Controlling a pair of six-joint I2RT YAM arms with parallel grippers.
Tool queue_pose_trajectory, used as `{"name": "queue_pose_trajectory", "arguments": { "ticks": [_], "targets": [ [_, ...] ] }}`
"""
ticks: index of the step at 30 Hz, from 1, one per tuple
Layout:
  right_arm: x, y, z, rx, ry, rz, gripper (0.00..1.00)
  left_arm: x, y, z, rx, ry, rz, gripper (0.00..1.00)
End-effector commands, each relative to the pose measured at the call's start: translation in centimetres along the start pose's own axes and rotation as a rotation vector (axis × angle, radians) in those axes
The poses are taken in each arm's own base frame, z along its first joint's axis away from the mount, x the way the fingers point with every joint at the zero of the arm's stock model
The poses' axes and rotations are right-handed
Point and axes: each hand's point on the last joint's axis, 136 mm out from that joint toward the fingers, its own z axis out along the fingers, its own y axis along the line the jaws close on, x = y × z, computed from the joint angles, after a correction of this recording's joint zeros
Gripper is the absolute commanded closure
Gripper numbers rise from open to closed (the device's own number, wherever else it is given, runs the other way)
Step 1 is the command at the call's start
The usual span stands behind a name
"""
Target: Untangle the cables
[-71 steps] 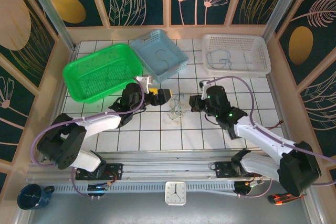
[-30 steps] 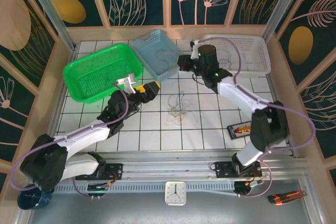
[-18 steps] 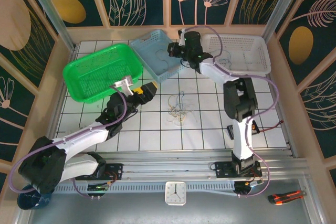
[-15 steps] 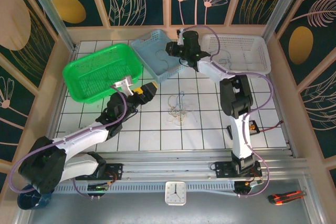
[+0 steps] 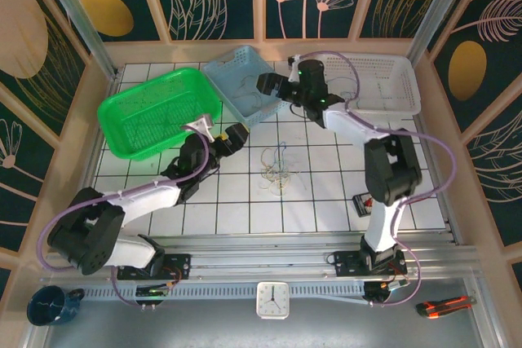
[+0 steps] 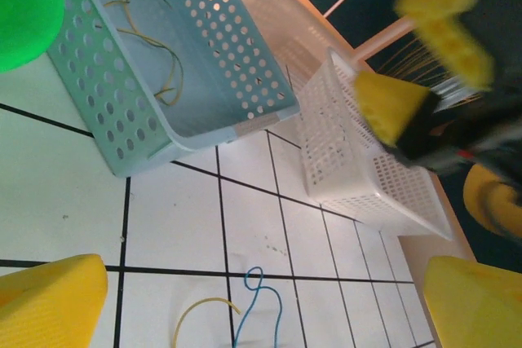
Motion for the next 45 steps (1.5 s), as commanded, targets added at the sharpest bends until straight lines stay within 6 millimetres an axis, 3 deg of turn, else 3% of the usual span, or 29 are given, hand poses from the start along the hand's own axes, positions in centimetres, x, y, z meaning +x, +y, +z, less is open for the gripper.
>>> {"name": "queue_pose_trajectory", "arguments": {
  "ticks": [1,10,18,23,25,31,37,41,45],
  "targets": [
    [-3.6,3.5,-4.0,-0.035,-0.136,0.041,0.01,-0.5,-0.2,0.8,-0.013,0.004,-0.012,0.01],
    [-6.2,5.7,-9.5,-0.027,-0.225,0.239,0.01,4.6,1.5,2.7,-0.131,0.331,0.153,0.01],
    [-8.5,7.7,-11.9,-0.109,-0.218,0.322,0.01,9.7,3.7,3.0,-0.205,0.493,0.093,0.12],
    [-8.8,8.3,-12.2,-0.163,-0.199,0.368,0.01,9.4,4.5,4.7,-0.28,0.477,0.197,0.19],
    [-8.9,8.5,-12.2,-0.177,-0.198,0.378,0.01,10.0,5.8,5.5,-0.327,0.506,0.275,0.22],
    [-9.7,9.3,-12.7,-0.213,-0.212,0.403,0.01,9.6,5.9,8.4,-0.354,0.522,0.434,0.32],
    [-10.3,9.6,-14.4,-0.244,-0.256,0.397,0.01,9.6,6.2,9.4,-0.381,0.532,0.557,0.46],
    [-10.4,10.2,-15.8,-0.267,-0.288,0.385,0.01,10.2,6.3,9.6,-0.39,0.546,0.64,0.46],
    [-10.4,10.4,-15.6,-0.282,-0.275,0.376,0.01,10.6,6.3,9.9,-0.399,0.554,0.699,0.45]
  ]
}}
